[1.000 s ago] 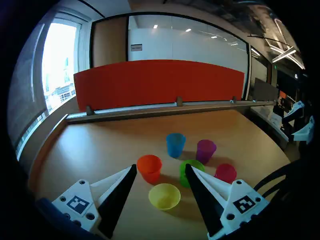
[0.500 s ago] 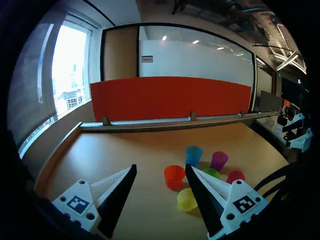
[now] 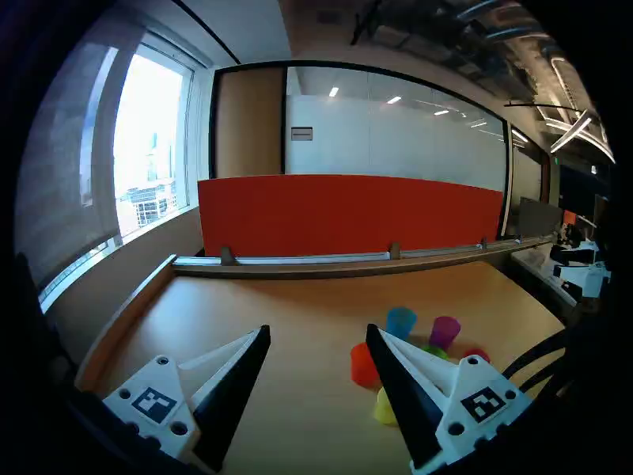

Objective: Pour water

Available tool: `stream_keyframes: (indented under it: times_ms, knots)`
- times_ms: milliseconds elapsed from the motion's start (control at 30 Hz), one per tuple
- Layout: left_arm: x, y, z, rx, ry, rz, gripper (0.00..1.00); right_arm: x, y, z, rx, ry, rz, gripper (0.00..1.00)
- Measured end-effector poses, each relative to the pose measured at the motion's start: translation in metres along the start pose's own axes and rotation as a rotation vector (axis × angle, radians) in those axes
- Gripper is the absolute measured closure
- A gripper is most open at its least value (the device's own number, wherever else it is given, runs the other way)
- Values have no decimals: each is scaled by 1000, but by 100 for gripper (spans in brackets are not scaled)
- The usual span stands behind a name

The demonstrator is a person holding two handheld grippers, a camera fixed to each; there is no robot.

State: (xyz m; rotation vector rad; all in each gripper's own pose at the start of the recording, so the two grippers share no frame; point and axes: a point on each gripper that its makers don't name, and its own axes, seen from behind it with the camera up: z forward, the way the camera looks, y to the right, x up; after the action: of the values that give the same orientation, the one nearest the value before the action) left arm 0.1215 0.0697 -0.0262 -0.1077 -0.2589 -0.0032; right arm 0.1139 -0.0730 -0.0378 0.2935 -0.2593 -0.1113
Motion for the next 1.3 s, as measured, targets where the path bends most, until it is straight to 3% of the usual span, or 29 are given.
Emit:
stream_keyframes:
  times_ms: [200, 500, 900, 1300]
  knots:
    - [9, -7, 0, 1, 24, -10, 10, 17, 22, 5, -119, 85, 38, 0]
    - [22, -21, -2, 16, 59, -21, 10, 28, 46, 9, -237, 139, 50, 0]
    - [33, -27, -10, 29, 129, -9, 10, 40, 60, 9, -283, 161, 109, 0]
    - [22, -39, -3, 51, 194, -8, 10, 37, 56, 15, -286, 152, 61, 0]
